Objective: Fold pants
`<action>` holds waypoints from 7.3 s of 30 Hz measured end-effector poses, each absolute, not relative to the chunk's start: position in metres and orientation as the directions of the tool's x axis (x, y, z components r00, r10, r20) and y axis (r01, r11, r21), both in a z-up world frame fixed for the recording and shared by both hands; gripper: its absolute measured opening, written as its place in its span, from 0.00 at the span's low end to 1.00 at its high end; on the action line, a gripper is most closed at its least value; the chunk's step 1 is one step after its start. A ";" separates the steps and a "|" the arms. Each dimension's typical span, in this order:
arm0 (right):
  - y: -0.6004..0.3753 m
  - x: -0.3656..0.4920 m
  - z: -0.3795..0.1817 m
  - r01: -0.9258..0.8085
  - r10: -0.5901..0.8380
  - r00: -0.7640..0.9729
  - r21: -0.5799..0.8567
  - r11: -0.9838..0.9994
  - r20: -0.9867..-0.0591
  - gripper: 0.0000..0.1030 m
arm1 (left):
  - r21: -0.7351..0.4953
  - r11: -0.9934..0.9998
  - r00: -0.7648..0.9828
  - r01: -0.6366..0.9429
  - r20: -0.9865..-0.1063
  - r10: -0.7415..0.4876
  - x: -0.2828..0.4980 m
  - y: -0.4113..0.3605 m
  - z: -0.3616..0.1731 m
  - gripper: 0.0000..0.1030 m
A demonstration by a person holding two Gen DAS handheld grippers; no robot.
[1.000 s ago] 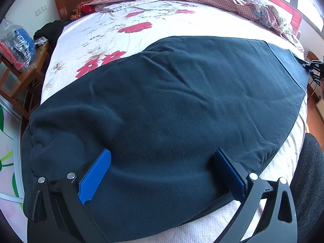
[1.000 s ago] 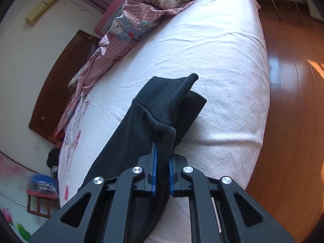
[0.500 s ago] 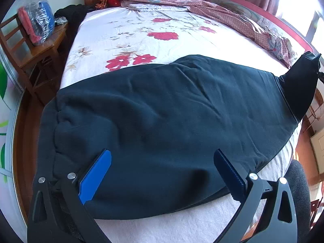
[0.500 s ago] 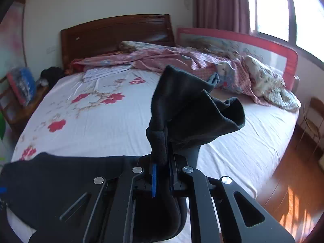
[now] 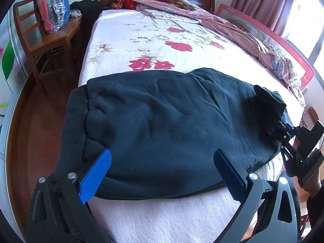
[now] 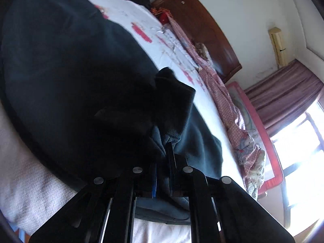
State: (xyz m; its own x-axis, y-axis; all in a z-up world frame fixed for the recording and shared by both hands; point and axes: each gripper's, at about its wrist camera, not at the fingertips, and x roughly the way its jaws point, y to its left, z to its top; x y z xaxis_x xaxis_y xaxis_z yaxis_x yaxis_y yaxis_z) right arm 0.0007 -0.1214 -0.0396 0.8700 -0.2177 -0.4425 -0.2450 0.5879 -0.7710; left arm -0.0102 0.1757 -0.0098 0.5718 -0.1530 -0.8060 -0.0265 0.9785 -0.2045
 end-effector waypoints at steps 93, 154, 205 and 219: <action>-0.123 0.003 0.035 -0.447 0.287 0.562 0.007 0.894 -0.775 0.62 | -0.759 0.477 0.562 -0.444 -0.650 -0.512 -0.036 0.358 -0.071 0.98; -0.219 0.065 0.141 -0.210 0.416 0.803 0.451 0.867 -0.426 0.25 | -0.725 0.595 0.584 0.347 -0.329 -0.742 0.041 0.139 0.142 0.96; -0.410 0.015 -0.040 0.393 0.354 0.718 0.769 0.504 -0.599 0.06 | -0.516 0.788 0.346 0.336 -0.710 -0.613 0.032 0.002 0.004 0.97; -0.337 0.067 0.062 0.170 0.289 0.784 0.637 0.752 -0.550 0.18 | -0.352 0.747 0.274 0.564 -0.774 -0.571 0.034 -0.108 -0.035 0.98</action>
